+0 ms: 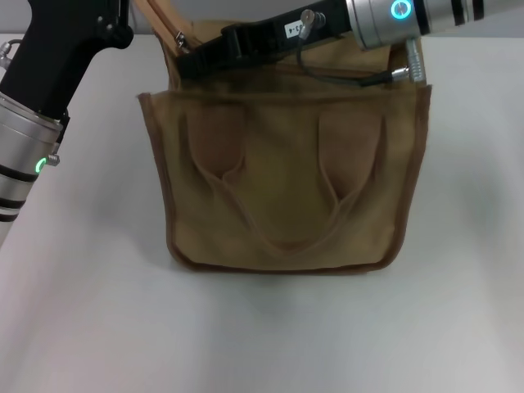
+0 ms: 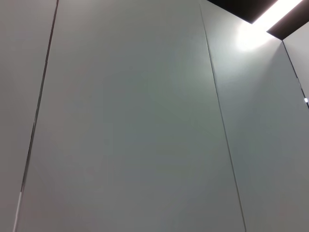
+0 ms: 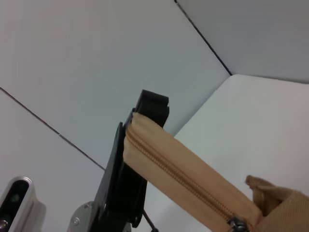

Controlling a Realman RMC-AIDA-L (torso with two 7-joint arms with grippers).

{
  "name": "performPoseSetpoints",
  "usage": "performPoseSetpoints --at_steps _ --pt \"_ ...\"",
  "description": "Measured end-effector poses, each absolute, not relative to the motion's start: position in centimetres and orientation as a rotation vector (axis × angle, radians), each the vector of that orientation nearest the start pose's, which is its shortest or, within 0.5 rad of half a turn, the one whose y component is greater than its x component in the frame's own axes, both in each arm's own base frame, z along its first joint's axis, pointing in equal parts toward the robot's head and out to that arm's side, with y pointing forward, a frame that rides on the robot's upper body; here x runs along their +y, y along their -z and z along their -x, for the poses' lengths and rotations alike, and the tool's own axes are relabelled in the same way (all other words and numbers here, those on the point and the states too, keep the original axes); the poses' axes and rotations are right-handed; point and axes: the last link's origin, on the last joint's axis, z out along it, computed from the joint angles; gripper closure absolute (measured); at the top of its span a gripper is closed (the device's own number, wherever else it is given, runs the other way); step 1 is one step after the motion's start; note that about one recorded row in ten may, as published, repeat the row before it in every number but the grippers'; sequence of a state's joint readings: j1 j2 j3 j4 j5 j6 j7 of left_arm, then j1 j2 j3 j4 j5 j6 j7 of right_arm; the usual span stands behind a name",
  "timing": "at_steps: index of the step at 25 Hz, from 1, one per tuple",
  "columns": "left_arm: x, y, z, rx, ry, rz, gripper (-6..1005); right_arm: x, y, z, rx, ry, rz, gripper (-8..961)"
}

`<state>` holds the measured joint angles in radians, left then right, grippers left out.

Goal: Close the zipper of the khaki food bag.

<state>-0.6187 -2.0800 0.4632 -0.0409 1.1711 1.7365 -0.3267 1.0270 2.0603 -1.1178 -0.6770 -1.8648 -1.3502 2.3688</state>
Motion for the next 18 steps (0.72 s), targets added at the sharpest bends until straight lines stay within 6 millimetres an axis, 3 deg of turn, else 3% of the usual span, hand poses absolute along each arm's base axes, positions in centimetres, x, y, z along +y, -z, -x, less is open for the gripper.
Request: performPoseSetpoints --at_steps 2,5,14,18 --pt "33.3 -1.0 23.0 -0.085 1.28 1.699 896 41.4 3.9 -5.5 1.215 -0.562 2.899 832" --pt "33.2 -1.1 23.2 -0.087 1.276 1.697 896 41.7 3.3 -5.3 1.193 -0.583 2.89 640" --pt "33.1 -1.1 23.2 -0.087 1.28 1.698 895 42.1 3.5 -4.4 1.201 -0.6 2.88 410" --pt "33.1 -1.0 23.2 -0.088 1.282 1.699 894 42.2 3.8 -4.4 1.236 -0.592 2.873 408"
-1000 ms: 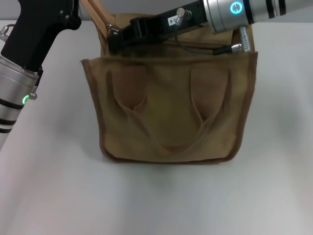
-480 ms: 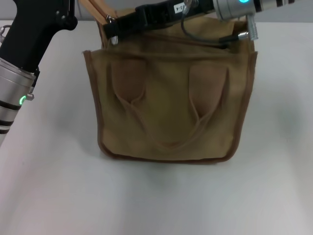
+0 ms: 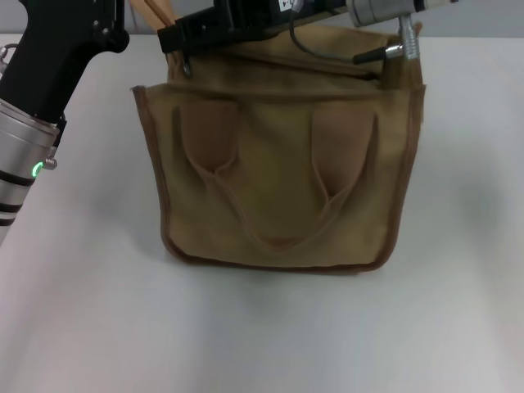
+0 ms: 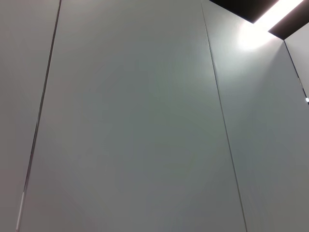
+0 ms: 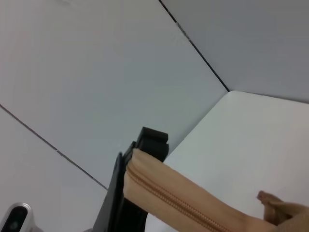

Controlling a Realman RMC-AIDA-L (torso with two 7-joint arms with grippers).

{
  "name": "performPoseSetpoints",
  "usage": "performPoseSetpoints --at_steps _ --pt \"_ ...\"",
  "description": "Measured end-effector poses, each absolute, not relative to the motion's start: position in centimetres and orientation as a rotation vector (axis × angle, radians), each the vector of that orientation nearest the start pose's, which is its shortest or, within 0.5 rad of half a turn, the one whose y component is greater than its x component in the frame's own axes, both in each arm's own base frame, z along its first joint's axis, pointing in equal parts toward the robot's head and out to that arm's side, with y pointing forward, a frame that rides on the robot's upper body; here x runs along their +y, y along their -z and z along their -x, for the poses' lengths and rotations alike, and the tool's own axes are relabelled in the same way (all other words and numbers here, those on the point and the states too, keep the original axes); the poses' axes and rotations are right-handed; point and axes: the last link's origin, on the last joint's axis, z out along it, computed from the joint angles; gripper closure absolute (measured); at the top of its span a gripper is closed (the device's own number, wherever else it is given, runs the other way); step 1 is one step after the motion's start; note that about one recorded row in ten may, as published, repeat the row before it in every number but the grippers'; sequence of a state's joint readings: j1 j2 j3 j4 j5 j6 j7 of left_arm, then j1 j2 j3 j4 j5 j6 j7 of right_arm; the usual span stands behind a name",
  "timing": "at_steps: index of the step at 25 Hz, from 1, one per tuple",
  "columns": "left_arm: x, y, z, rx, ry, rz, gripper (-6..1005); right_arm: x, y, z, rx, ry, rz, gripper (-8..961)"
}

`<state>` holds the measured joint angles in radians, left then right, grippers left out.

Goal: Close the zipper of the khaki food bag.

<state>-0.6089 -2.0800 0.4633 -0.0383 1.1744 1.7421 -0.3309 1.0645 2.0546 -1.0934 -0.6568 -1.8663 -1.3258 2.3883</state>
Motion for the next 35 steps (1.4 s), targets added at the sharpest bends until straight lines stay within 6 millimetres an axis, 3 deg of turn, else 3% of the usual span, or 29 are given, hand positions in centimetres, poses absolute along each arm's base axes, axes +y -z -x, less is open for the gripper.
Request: performPoseSetpoints --at_steps 8,14,17,29,32,35 --pt "33.1 -1.0 23.1 -0.088 1.289 1.702 893 42.0 4.4 -4.6 1.303 -0.556 2.869 422" --pt "33.2 -1.0 22.9 -0.087 1.296 1.705 892 42.1 4.7 -4.7 1.304 -0.547 2.858 485" --pt "33.2 -0.9 22.8 -0.089 1.299 1.708 892 42.0 5.1 -4.7 1.29 -0.519 2.86 682" --pt "33.2 -0.9 22.9 -0.087 1.295 1.704 890 41.5 5.7 -4.0 1.237 -0.465 2.908 820" --pt "33.1 -1.0 23.1 -0.094 1.287 1.699 889 41.5 5.2 -4.3 1.194 -0.46 2.901 816" --pt "33.0 -1.0 23.2 -0.099 1.286 1.697 889 41.5 5.0 -4.7 1.178 -0.454 2.894 880"
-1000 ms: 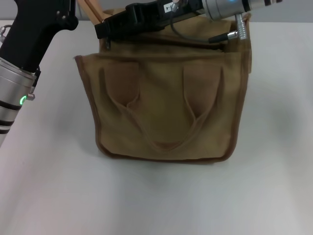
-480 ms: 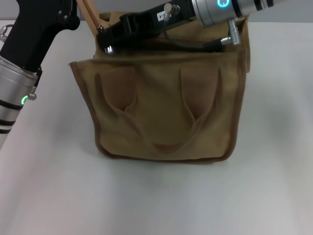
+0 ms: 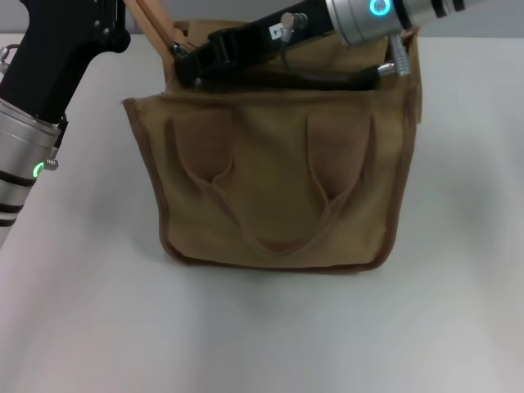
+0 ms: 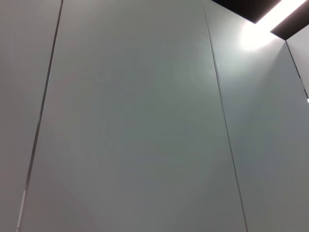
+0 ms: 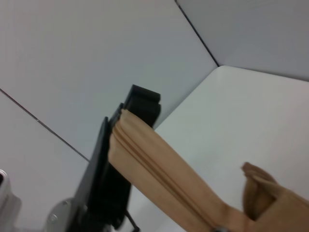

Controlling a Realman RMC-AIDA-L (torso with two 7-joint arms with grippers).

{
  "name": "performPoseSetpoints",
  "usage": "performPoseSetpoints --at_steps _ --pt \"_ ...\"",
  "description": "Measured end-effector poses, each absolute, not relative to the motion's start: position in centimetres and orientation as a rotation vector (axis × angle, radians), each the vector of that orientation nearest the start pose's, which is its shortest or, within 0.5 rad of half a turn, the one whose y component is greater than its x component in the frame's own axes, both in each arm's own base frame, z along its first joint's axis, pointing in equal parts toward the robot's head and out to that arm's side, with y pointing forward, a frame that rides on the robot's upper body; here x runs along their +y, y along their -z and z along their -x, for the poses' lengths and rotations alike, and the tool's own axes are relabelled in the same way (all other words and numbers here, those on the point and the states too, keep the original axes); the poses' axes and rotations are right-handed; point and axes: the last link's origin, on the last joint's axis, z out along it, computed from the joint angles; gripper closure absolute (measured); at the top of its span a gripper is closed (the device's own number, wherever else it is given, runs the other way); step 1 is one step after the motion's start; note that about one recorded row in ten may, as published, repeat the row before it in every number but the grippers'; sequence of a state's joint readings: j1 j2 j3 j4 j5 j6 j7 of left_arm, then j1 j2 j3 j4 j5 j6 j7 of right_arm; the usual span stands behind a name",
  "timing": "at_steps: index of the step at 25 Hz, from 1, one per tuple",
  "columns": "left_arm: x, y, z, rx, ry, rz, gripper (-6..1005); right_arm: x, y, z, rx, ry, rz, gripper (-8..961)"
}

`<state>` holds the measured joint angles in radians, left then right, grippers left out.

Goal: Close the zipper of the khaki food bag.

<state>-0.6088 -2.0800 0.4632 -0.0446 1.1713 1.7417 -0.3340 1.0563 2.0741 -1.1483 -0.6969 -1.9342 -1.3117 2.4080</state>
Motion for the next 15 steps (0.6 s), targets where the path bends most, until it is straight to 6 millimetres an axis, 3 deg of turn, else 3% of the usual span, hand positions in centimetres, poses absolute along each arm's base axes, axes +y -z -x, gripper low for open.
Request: performPoseSetpoints --at_steps 7,15 --pt "32.3 -1.1 24.5 -0.14 1.262 1.675 888 41.0 3.8 -6.5 1.096 -0.473 2.885 944" --pt "31.7 -0.9 25.6 -0.186 1.221 1.674 887 40.3 3.0 -7.9 1.051 -0.49 2.905 924"
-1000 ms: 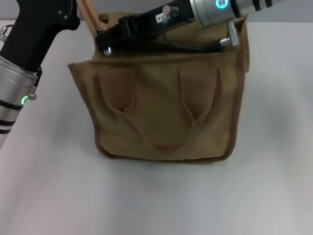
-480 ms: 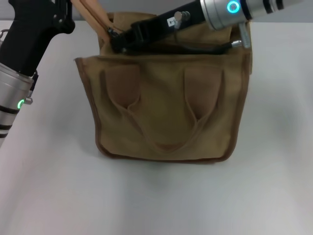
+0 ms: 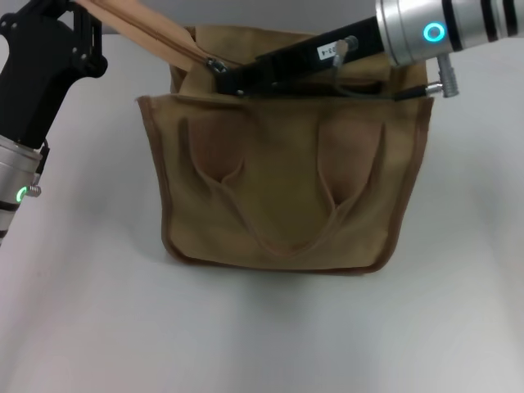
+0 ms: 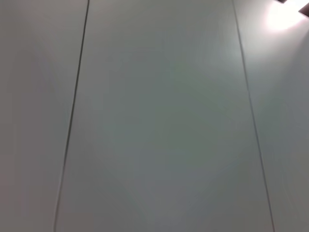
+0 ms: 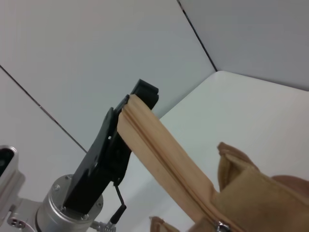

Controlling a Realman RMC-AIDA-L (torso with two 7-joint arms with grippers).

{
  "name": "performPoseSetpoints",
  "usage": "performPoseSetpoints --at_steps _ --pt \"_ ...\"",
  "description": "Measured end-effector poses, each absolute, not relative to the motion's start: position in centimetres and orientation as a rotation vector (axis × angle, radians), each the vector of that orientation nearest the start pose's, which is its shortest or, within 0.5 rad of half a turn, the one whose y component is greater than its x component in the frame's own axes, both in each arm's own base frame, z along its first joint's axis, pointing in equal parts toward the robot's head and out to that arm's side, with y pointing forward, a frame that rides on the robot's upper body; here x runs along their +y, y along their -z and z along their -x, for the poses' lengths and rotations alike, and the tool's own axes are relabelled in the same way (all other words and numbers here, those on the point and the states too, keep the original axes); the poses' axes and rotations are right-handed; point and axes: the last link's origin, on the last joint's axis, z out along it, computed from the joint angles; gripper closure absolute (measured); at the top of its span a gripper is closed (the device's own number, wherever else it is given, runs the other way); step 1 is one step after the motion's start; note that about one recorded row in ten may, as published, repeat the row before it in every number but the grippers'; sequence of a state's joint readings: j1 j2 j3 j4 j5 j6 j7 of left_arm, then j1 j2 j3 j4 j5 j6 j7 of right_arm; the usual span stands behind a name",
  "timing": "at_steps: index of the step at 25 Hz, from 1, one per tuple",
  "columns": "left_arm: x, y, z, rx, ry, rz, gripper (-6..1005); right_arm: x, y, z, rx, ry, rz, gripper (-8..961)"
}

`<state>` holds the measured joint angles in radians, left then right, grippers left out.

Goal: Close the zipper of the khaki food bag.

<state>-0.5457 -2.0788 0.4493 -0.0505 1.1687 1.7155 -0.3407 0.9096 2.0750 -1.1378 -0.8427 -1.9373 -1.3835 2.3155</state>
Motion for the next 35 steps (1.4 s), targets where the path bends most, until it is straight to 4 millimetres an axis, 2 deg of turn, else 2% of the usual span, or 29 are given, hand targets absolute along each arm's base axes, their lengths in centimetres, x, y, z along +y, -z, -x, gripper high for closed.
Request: performPoseSetpoints --at_steps 5,7,11,12,13,14,15,17,18,19,20,22,27,35 --pt "31.6 -0.7 26.3 -0.22 1.187 1.677 886 40.0 1.7 -9.5 1.05 -0.527 2.88 912" --pt "31.6 -0.6 26.8 -0.247 1.165 1.673 886 39.8 0.7 -10.9 1.051 -0.562 2.853 907" --pt "31.6 -0.4 27.5 -0.282 1.13 1.673 885 39.5 -0.5 -12.4 1.044 -0.612 2.83 897" --pt "31.6 -0.3 28.0 -0.309 1.103 1.677 885 39.1 -1.4 -13.6 1.041 -0.645 2.817 895" --pt "31.6 -0.3 28.0 -0.309 1.103 1.677 885 39.1 -1.4 -13.6 1.041 -0.645 2.817 892" --pt "31.6 -0.2 28.4 -0.338 1.085 1.676 885 38.8 -2.2 -14.8 1.041 -0.667 2.801 890" --pt "31.6 -0.2 28.4 -0.338 1.085 1.676 885 38.8 -2.2 -14.8 1.041 -0.667 2.801 887" --pt "31.5 -0.2 29.2 -0.384 1.064 1.675 884 38.3 -3.4 -16.8 1.045 -0.676 2.768 882" --pt "31.5 -0.2 29.2 -0.384 1.064 1.675 884 38.3 -3.4 -16.8 1.045 -0.676 2.768 880" --pt "31.5 -0.1 29.5 -0.402 1.05 1.678 884 37.9 -4.2 -18.0 1.043 -0.67 2.748 877" --pt "31.5 -0.1 29.5 -0.402 1.05 1.678 884 37.9 -4.2 -18.0 1.043 -0.67 2.748 875" --pt "31.3 0.1 29.9 -0.42 1.03 1.685 883 37.4 -5.3 -19.6 1.018 -0.68 2.721 870" --pt "31.1 0.6 29.8 -0.428 1.025 1.711 883 36.6 -6.6 -20.9 0.928 -0.746 2.708 858" --pt "30.6 1.5 29.9 -0.438 1.009 1.766 882 35.8 -7.2 -22.5 0.785 -0.899 2.641 838"
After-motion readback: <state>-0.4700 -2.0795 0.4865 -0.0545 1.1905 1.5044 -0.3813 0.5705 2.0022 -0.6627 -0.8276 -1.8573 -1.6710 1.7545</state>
